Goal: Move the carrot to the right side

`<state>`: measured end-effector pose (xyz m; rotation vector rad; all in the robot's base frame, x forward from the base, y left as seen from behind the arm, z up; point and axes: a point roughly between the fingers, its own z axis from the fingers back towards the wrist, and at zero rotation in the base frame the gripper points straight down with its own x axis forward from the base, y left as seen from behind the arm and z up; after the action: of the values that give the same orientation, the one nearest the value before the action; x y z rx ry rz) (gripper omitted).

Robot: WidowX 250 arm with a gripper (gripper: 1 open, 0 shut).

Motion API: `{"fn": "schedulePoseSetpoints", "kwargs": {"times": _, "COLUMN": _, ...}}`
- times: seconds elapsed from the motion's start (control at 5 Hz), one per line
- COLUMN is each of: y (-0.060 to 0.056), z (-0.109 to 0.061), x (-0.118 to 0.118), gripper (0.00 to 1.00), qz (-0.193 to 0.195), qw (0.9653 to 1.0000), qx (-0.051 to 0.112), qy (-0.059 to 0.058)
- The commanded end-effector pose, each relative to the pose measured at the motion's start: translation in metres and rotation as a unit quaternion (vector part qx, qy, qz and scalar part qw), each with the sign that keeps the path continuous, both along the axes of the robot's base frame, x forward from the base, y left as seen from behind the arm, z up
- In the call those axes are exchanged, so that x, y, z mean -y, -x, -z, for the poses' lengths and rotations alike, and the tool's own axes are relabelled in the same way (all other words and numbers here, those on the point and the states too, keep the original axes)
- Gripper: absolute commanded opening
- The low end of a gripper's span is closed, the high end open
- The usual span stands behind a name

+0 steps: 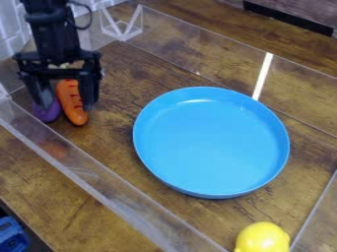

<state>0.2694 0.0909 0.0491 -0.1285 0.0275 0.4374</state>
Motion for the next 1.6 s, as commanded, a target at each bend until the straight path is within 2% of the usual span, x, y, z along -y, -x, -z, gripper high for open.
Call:
{"fn": "schedulePoseSetpoints", "kwargs": {"times": 0.0, "y": -0.017, "z": -0.016, "x": -0.01, "gripper": 1.0, "qz": 0.022, "qw": 0.999, "qx": 0.034, "qy": -0.017}}
{"fn": "schedulePoseSetpoints", "kwargs": {"times": 0.2, "y": -0.024, "z": -0.014, "x": -0.014, "gripper": 1.0, "qz": 0.042, "qw": 0.9983, "qx": 0.038, "qy": -0.017}}
{"fn": "schedulePoseSetpoints", "kwargs": {"times": 0.4, "y": -0.03, "z": -0.005, "x": -0.012, "gripper": 1.0, "qz": 0.034, "qw": 0.9984, "qx": 0.042, "qy": -0.016}}
{"fn": "schedulePoseSetpoints", "kwargs": {"times": 0.6, "y": -0.035, "z": -0.003, "x": -0.01, "gripper": 1.0, "qz": 0.035, "qw": 0.9981, "qx": 0.047, "qy": -0.022}}
{"fn": "schedulePoseSetpoints", "kwargs": {"times": 0.8, "y": -0.039, "z": 0.004, "x": -0.008, "gripper": 1.0, "qz": 0.031, "qw": 0.9981, "qx": 0.05, "qy": -0.018}}
{"fn": "schedulePoseSetpoints", "kwargs": {"times": 1.0, "y": -0.052, "z": 0.002, "x": -0.017, "gripper": 1.0, "qz": 0.066, "qw": 0.9962, "qx": 0.055, "qy": -0.012}}
{"fn": "schedulePoseSetpoints", "kwargs": {"times": 1.2, "y": -0.061, "z": -0.005, "x": -0.029, "gripper": 1.0, "qz": 0.107, "qw": 0.9924, "qx": 0.058, "qy": -0.017}}
{"fn": "schedulePoseSetpoints", "kwargs": {"times": 1.4, "y": -0.068, "z": 0.001, "x": -0.028, "gripper": 1.0, "qz": 0.096, "qw": 0.9935, "qx": 0.054, "qy": -0.028}}
